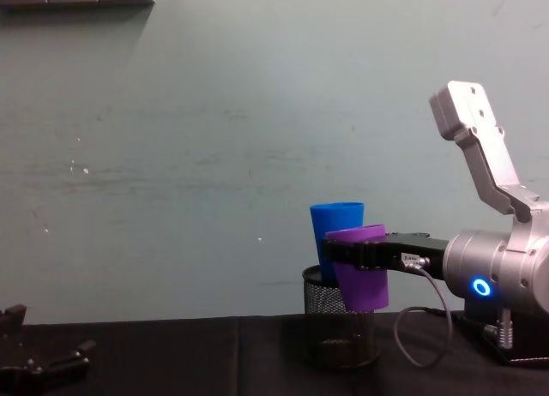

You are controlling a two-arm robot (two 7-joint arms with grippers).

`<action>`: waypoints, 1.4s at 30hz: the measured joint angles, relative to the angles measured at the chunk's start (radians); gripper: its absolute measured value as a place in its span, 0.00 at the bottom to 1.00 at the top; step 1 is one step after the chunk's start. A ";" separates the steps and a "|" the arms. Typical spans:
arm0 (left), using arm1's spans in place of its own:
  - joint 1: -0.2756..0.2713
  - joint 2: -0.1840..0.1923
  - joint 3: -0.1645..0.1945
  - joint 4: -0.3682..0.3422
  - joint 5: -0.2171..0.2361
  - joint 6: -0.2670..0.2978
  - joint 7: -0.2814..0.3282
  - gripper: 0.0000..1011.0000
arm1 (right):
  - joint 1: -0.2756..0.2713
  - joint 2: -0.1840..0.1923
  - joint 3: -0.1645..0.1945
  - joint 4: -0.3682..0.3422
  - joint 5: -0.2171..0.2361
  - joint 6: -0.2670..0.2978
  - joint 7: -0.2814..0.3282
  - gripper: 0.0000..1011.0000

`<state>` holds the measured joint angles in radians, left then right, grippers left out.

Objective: Pick up one cup with a gripper and tap it against the other cup.

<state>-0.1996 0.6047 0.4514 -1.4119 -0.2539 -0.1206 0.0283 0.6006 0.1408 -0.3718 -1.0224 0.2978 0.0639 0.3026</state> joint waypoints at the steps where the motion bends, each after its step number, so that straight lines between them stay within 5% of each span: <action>1: 0.000 0.000 0.000 0.000 0.000 0.000 0.000 0.99 | 0.000 0.000 0.000 0.000 0.000 0.000 0.000 0.73; 42: 0.000 0.000 0.000 0.000 0.000 0.000 0.000 0.99 | 0.000 0.000 0.000 0.000 0.000 0.000 0.000 0.73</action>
<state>-0.1995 0.6047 0.4514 -1.4120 -0.2539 -0.1206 0.0283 0.6006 0.1408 -0.3718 -1.0224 0.2978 0.0639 0.3026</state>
